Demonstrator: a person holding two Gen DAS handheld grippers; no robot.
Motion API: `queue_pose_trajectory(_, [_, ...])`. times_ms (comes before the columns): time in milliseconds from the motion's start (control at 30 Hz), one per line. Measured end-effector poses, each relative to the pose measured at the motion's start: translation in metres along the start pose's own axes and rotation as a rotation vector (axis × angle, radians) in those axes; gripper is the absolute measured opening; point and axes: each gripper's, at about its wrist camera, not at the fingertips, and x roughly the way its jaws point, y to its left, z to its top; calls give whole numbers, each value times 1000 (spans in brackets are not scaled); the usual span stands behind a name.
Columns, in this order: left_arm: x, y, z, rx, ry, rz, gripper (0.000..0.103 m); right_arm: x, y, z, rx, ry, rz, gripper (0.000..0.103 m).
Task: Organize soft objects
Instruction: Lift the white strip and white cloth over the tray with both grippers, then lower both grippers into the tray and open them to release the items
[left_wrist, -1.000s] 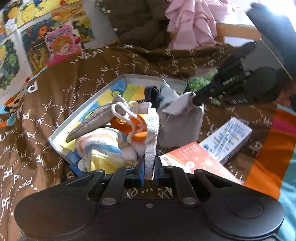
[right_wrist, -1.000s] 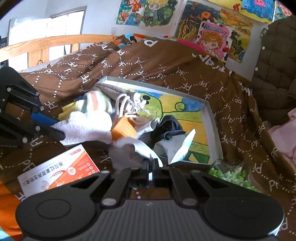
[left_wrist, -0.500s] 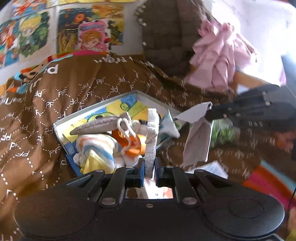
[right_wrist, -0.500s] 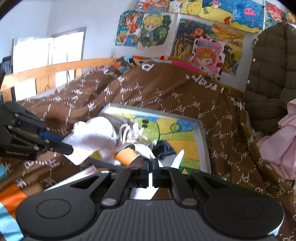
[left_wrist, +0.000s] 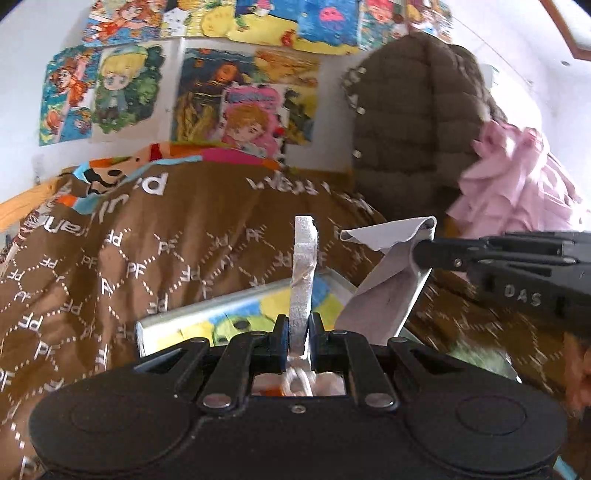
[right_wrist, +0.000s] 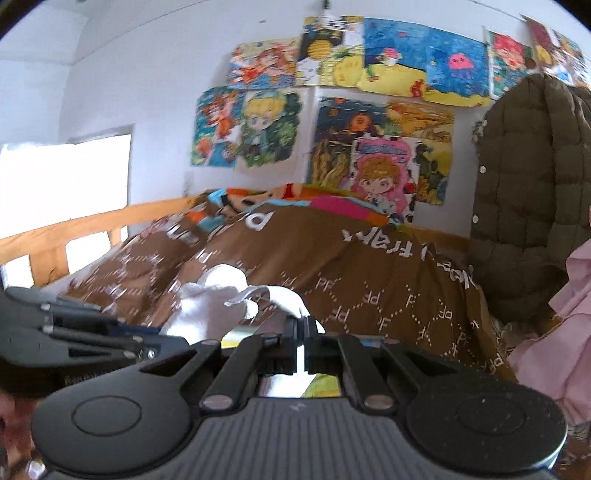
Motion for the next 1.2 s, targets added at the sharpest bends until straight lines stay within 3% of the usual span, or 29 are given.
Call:
queue_pose_trajectory(133, [30,4,5,-25,-6,7,11,36,-12,-4,65,-2,-41,3])
queue_pose_trajectory(300, [63,7,-10,-67,7,-12,11,72,-35,-32,181,58,-65,3])
queue_pose_trajectory(767, [113,-2,-46,-129,106,-55,11,93,-72,-90,280,172,-82,4])
queue_pose_trajectory(1000, [118,-11,-50,-130,146,-32,12,87,-81,-96,318,190,-76,19])
queue_pose_trajectory(1200, [112,-15,-50,-152,165,1,25,74,-83,-90,294,175,-88,38])
